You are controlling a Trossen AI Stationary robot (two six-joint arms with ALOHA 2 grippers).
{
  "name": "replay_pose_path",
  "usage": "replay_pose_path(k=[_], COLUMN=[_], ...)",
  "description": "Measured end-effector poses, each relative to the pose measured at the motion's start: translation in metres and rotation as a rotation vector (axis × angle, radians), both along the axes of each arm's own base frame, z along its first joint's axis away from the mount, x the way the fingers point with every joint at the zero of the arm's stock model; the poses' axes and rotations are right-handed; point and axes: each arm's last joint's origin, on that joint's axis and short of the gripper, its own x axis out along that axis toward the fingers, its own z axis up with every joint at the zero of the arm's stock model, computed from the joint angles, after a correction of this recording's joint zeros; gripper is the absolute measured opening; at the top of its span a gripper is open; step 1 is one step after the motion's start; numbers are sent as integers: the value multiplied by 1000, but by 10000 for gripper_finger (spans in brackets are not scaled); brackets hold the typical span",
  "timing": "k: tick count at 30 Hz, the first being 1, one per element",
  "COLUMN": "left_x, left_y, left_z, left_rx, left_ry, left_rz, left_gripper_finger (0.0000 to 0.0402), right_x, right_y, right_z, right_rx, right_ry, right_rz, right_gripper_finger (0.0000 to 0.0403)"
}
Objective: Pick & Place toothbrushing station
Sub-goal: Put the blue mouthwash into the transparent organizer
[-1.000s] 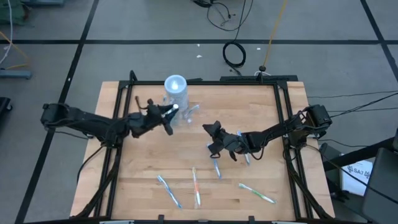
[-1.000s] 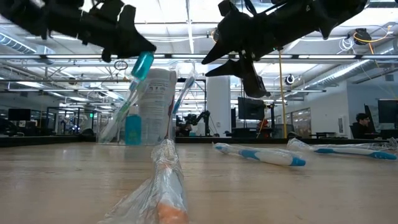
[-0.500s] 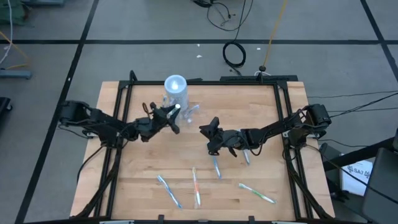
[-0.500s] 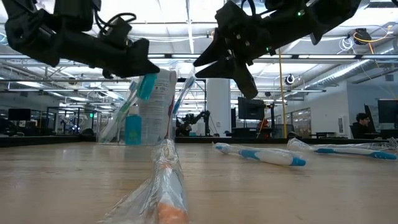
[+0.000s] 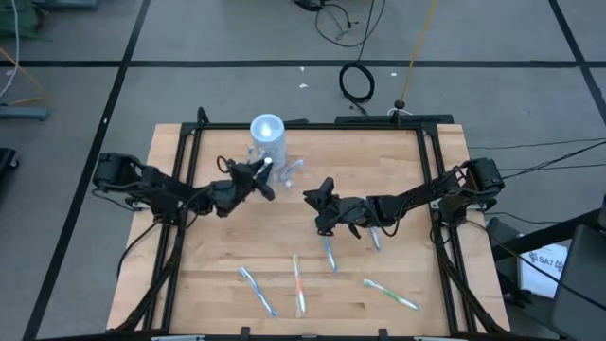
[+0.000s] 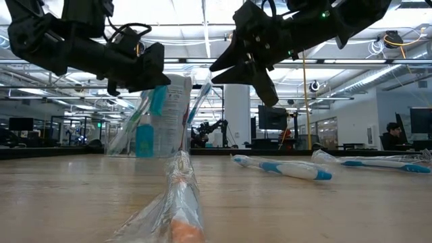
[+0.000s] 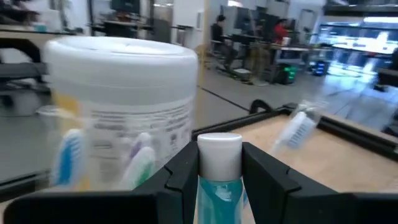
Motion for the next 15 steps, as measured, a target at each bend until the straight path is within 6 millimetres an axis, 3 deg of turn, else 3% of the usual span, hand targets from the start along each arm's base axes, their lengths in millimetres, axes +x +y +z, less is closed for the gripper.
replay_pose_path(k=[5, 15], left_x=[-3, 9], left_y=[-5, -8], left_z=[0, 8], left_rx=[14, 58], left_ry=[16, 52], left_rz=[130, 118], left_gripper_finger=[108, 108], right_x=[0, 1], right_y=[0, 0], right_z=[0, 2], right_rx=[-3, -13], right_ry=[-1, -14], right_rz=[2, 5], right_gripper_finger=[116, 116])
